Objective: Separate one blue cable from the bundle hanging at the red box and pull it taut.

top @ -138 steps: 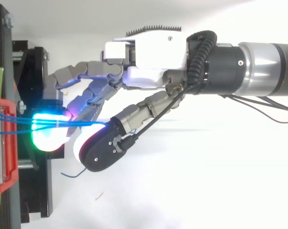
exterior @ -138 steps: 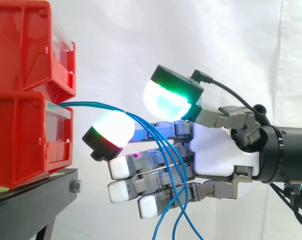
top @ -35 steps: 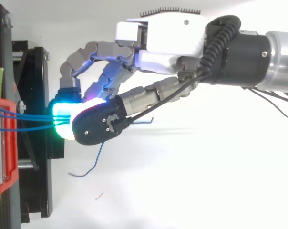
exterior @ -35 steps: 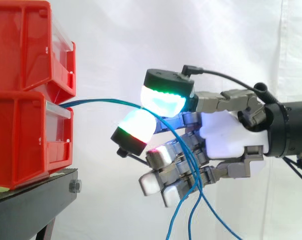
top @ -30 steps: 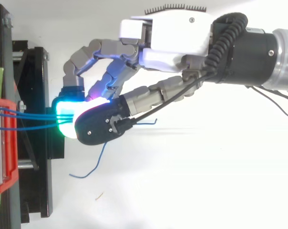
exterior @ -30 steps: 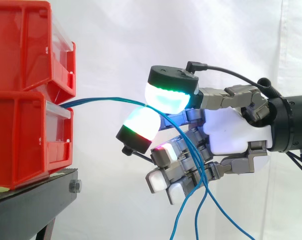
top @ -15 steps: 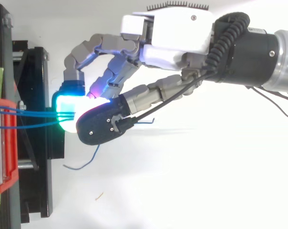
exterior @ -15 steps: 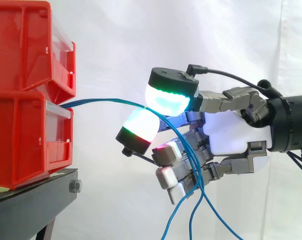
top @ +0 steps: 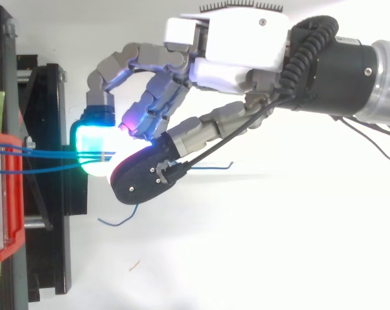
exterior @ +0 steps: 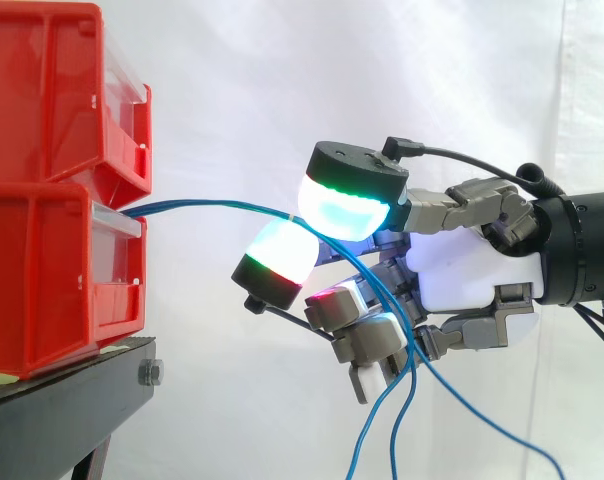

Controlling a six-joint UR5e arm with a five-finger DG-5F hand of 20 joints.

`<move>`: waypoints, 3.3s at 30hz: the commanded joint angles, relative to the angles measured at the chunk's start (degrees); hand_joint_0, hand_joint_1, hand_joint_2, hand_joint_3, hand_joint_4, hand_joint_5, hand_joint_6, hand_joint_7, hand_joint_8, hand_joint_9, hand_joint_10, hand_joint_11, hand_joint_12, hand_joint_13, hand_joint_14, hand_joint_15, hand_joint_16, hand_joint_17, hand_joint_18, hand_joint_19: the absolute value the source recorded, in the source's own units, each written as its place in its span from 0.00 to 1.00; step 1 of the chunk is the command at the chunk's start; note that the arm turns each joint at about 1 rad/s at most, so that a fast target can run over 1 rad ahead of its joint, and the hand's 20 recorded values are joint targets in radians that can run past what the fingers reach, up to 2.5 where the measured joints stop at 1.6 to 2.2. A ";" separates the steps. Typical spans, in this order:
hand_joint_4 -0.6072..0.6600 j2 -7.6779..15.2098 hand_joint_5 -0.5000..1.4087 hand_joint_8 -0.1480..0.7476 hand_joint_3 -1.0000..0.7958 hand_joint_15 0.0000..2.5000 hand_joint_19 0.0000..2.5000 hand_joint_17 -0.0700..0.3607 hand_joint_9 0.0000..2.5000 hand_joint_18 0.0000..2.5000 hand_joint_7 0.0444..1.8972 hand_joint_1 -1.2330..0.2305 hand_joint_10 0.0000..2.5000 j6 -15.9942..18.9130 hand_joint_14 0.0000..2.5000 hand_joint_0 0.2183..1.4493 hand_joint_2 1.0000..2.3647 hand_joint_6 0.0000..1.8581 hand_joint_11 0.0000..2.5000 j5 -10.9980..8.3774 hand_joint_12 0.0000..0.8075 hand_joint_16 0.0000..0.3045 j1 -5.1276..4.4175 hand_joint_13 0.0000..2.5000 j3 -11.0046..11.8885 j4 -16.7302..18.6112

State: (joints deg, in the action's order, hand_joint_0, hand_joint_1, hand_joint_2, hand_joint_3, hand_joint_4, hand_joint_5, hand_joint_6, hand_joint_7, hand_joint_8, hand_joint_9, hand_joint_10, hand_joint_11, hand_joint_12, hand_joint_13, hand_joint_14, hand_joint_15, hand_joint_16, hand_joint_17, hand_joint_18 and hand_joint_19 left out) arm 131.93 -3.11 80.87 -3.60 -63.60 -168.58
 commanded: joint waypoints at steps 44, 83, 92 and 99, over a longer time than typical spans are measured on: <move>0.49 -0.01 0.16 0.51 0.44 0.50 0.29 0.40 0.38 0.37 0.51 0.27 0.00 0.21 0.01 0.33 0.01 0.47 0.49 -0.72 0.45 0.15 -0.09 0.43 -0.12 0.00; 0.57 0.08 0.16 0.50 0.28 0.63 0.31 0.41 0.39 0.40 0.47 0.26 0.19 3.29 0.00 0.37 0.00 0.46 0.57 -0.81 0.44 0.15 -0.44 0.48 -0.74 1.41; 0.62 0.08 0.15 0.52 0.28 0.62 0.32 0.43 0.37 0.40 0.45 0.36 0.21 3.73 0.00 0.24 0.00 0.43 0.56 -1.16 0.48 0.17 -0.62 0.48 -2.84 5.36; 0.63 0.08 0.15 0.54 0.28 0.61 0.31 0.44 0.37 0.40 0.45 0.38 0.22 3.73 0.00 0.23 0.00 0.43 0.54 -1.16 0.49 0.18 -0.62 0.48 -2.84 5.27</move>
State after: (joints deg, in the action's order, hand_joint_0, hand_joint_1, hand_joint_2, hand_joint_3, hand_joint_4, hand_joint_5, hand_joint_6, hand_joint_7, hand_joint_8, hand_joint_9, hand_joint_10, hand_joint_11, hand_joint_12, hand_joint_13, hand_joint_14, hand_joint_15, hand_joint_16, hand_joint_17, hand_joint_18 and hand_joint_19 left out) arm 132.00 0.61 79.73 -4.22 -66.39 -163.35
